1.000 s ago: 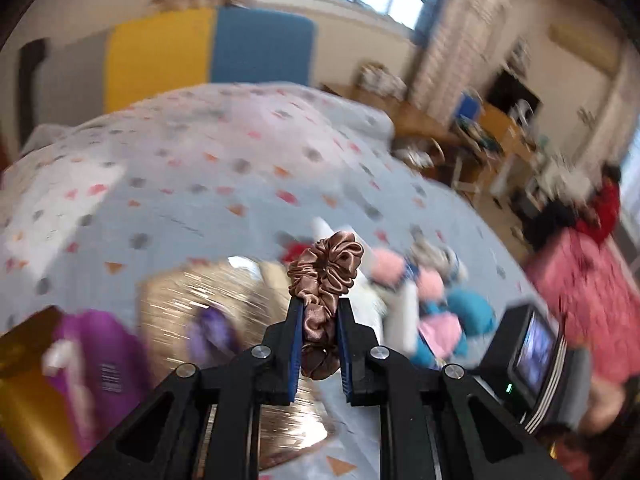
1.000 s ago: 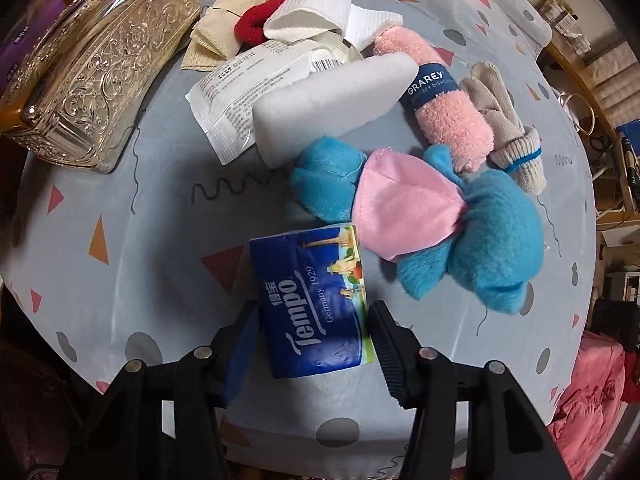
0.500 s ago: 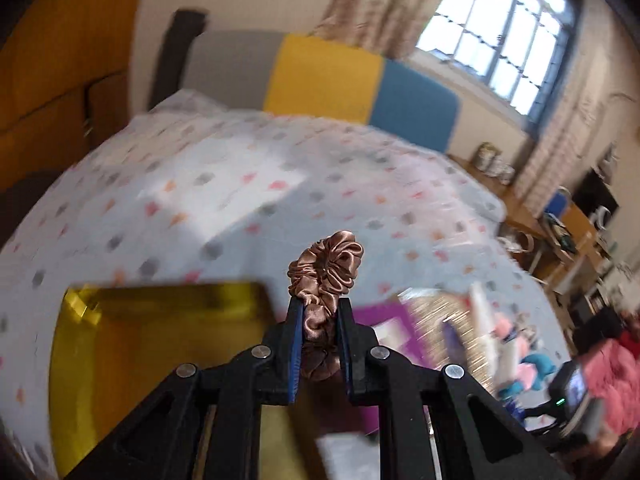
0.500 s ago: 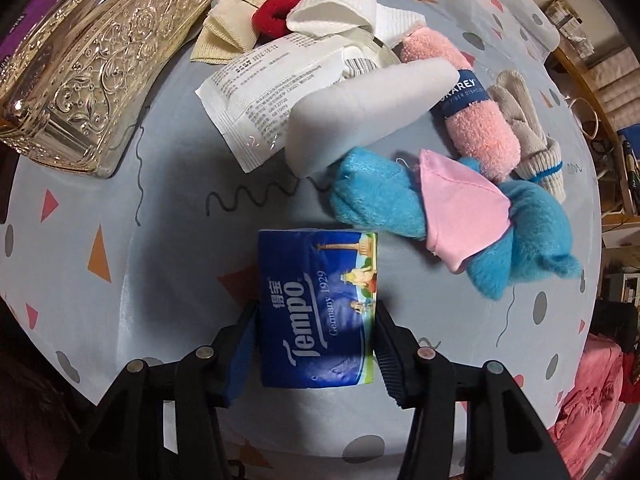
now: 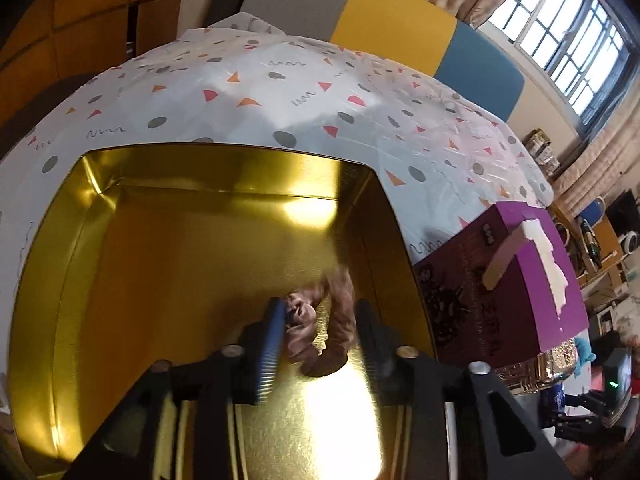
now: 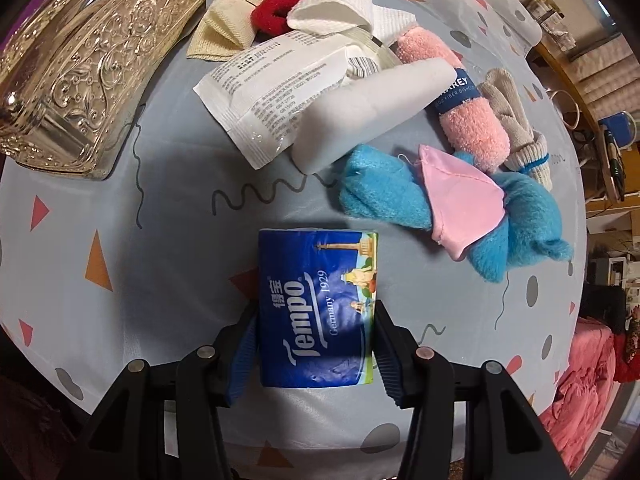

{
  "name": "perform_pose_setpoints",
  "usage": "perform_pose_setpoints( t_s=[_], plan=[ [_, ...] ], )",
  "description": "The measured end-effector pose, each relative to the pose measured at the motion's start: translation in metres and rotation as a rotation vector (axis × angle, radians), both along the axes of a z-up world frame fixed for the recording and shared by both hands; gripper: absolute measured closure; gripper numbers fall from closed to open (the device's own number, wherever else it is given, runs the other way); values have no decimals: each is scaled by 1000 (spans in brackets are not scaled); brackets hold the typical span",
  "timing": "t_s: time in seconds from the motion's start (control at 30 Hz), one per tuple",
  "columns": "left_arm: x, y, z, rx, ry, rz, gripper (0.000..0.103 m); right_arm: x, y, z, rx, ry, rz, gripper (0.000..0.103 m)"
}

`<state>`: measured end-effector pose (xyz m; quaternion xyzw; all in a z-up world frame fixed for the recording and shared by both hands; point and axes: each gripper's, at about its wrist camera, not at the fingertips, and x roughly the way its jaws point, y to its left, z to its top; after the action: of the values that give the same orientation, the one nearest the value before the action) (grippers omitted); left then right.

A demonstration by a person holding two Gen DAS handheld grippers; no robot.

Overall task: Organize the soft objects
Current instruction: 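Carry the scrunchie into the gold tray and open the left gripper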

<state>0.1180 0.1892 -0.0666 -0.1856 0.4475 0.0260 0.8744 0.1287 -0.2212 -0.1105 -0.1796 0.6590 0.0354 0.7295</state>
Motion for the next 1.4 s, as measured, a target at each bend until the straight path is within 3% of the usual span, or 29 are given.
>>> perform_pose_setpoints(
  t_s=[0.17,0.43,0.57,0.77,1.1,1.2,1.4],
  plan=[
    [-11,-4,11,37,-31,6,34,0,9,-7,-6,-7,-11,50],
    [-51,-7,22,71,-63,19,27,-12,22,-8,20,-27,-19,51],
    [-69,-8,25,82,-64,15,26,-21,29,0,106,-52,-40,51],
    [-86,-16,33,112,-90,-10,25,-27,34,25,205,-139,-98,51],
    [-101,-25,47,172,-119,-22,22,3,59,88,255,-335,-125,51],
    [-105,-27,48,186,-122,-25,21,23,66,113,272,-403,-103,51],
    [-109,-26,47,184,-114,-25,21,42,127,166,342,-507,28,51]
  ],
)
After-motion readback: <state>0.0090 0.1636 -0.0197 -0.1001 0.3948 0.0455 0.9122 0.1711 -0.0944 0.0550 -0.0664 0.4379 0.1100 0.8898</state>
